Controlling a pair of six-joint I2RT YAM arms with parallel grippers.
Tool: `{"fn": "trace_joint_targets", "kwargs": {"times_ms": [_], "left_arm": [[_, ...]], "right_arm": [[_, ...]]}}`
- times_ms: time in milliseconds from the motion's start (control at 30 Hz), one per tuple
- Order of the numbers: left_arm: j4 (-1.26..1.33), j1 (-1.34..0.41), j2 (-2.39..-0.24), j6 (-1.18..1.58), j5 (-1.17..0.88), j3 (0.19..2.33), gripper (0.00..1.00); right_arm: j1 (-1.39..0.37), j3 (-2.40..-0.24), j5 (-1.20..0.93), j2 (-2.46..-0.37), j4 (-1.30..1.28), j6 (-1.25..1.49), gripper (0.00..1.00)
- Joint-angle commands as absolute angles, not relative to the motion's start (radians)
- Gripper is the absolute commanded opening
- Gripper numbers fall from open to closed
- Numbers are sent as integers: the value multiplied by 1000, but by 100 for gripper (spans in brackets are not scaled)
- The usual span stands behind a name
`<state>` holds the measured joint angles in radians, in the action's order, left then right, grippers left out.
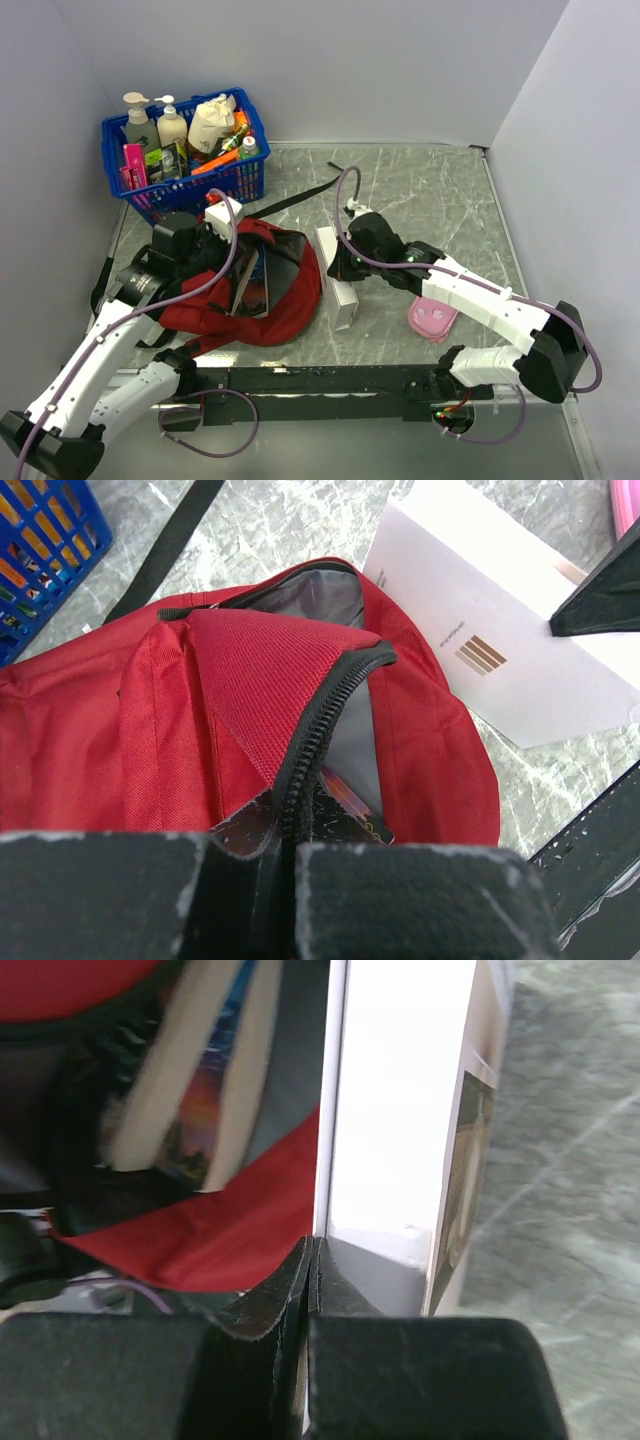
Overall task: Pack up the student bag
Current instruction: Move the book to the center of the board.
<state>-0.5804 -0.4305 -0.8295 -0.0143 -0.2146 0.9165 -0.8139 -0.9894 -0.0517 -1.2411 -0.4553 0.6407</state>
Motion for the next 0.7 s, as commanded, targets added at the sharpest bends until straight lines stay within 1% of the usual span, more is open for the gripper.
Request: {"fn": "trace_joint_targets", "kwargs": {"times_ms": [0, 67, 100, 133, 167, 233, 267, 333, 367, 633, 667], "left_arm": [[-508, -426, -795, -8, -245, 957, 1], [-505, -426, -790, -6, -247, 954, 1], [-505, -426, -792, -8, -248, 954, 1], [-505, -426, -792, -6, -250, 953, 1], [-505, -426, -792, -6, -249, 953, 1], [-503, -426, -792, -6, -250, 953, 1], [-503, -426, -792, -6, -250, 954, 1], [-505, -428, -790, -6, -250, 956, 1], [-503, -426, -790, -8, -249, 956, 1], [-506, -426, -782, -6, -249, 951, 1], [-505, -426, -782, -8, -249, 950, 1]], "right_arm": [[-838, -1045, 49, -1239, -502, 588, 0], [-842, -1057, 63, -1250, -517, 569, 0], [-850, -1063, 78, -1252, -534, 566, 4], [-851, -1066, 74, -1258, -534, 561, 10], [-856, -1072, 69, -1259, -534, 560, 19], [-864, -1077, 45, -1269, -528, 561, 25], [-865, -1094, 37, -1275, -529, 561, 33], [-876, -1117, 28, -1304, -548, 558, 34], [-880, -1138, 29, -1311, -554, 558, 38], [-903, -1239, 80, -1335, -615, 542, 51], [-916, -1277, 106, -1333, -649, 540, 67]]}}
